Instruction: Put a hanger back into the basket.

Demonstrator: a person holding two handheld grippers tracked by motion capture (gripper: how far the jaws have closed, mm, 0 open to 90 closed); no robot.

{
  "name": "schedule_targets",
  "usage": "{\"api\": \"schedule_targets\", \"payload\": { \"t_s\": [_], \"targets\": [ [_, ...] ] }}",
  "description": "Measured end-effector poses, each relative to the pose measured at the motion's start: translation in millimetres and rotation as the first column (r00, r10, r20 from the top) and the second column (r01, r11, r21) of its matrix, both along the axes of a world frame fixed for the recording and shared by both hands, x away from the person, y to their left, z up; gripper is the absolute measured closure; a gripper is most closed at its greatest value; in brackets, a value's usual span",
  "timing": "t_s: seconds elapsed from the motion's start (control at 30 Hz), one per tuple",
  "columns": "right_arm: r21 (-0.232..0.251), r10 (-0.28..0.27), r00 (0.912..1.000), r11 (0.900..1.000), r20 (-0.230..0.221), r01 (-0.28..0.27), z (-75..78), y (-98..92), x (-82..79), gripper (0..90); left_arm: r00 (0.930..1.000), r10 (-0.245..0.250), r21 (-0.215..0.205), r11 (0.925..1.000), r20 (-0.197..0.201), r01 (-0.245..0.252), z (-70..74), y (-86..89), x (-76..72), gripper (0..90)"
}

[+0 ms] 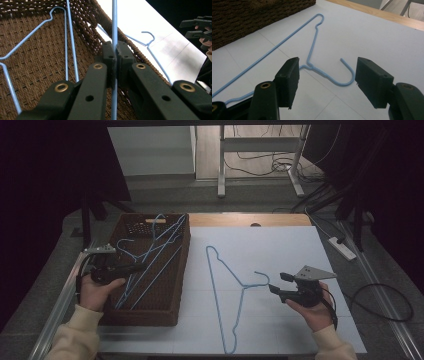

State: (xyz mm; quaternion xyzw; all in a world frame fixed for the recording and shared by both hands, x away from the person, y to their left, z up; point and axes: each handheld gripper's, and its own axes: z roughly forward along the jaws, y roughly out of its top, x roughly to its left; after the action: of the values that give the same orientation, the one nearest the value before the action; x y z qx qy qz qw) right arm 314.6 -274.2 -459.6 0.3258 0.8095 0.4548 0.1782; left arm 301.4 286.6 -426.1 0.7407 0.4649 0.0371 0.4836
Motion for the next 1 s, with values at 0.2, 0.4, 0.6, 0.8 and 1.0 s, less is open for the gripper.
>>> {"api": "schedule_targets", "payload": {
  "t_s": [0.2,0.4,0.6,0.8,1.0],
  "targets": [
    [0.001,-0.002,1.0000,1.000,0.001,0.002,-0.1,-0.2,0.2,37.2,0.9998,-0.017,0.001,0.9998,0.003,0.017,1.8,4.9,4.9,86.9],
    [-0.001,-0.002,1.0000,1.000,-0.001,0.002,-0.2,0.0,0.2,37.2,0.9990,-0.028,0.028,0.9993,0.034,0.027,5.0,13.9,6.7,87.0],
    [0.000,-0.001,1.0000,1.000,0.002,0.001,-0.1,-0.1,0.1,37.2,0.9991,-0.043,0.074,0.9963,0.004,0.043,-2.5,20.3,10.9,86.9],
    [-0.003,-0.002,1.0000,1.000,-0.002,0.002,-1.0,0.6,0.7,37.2,0.9976,-0.066,0.039,0.9970,-0.023,0.067,-11.1,22.9,13.3,86.9],
    [-0.003,-0.002,1.0000,1.000,-0.004,0.002,-1.3,0.9,0.9,37.2,0.9960,-0.032,0.114,0.9926,-0.084,0.041,-20.8,18.7,19.9,86.9]
  ]
}}
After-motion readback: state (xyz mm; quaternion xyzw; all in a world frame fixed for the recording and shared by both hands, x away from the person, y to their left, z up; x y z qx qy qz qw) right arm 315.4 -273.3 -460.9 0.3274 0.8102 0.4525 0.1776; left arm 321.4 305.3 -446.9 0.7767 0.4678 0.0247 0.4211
